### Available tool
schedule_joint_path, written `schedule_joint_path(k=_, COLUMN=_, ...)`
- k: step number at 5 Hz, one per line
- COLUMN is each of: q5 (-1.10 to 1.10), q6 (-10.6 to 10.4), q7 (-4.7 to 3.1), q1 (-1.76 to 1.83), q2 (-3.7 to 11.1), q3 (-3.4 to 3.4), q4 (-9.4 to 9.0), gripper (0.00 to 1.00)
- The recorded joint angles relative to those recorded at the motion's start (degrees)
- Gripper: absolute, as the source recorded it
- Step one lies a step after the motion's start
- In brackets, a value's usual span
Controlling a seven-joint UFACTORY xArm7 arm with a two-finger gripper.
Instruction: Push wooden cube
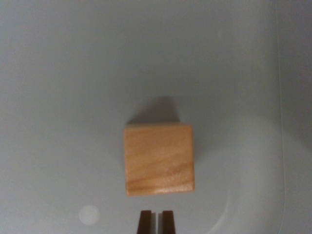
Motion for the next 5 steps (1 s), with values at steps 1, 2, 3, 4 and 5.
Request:
schedule_joint_path(k=1, q5=0.0, q6=0.0, q7=0.0, q1=0.0, q2=0.0, q3=0.0, q4=0.0, gripper=0.0)
schedule_joint_path(k=2, q5=-0.53, q6=-2.0, q7=-0.45, q1=-0.43, q2=-0.22, q3=-0.48, q4=-2.28, gripper=0.0)
schedule_joint_path(k=3, q5=-0.53, q6=-2.0, q7=-0.45, q1=-0.43, q2=-0.22, q3=-0.48, q4=-2.28, gripper=0.0)
schedule_joint_path(k=4, q5=-0.99, q6=-3.8, q7=-0.86, q1=-0.81, q2=-0.41, q3=-0.91, q4=-4.3, gripper=0.0)
schedule_joint_path(k=5, q5=-0.99, q6=-3.8, q7=-0.86, q1=-0.81, q2=-0.41, q3=-0.91, q4=-4.3, gripper=0.0)
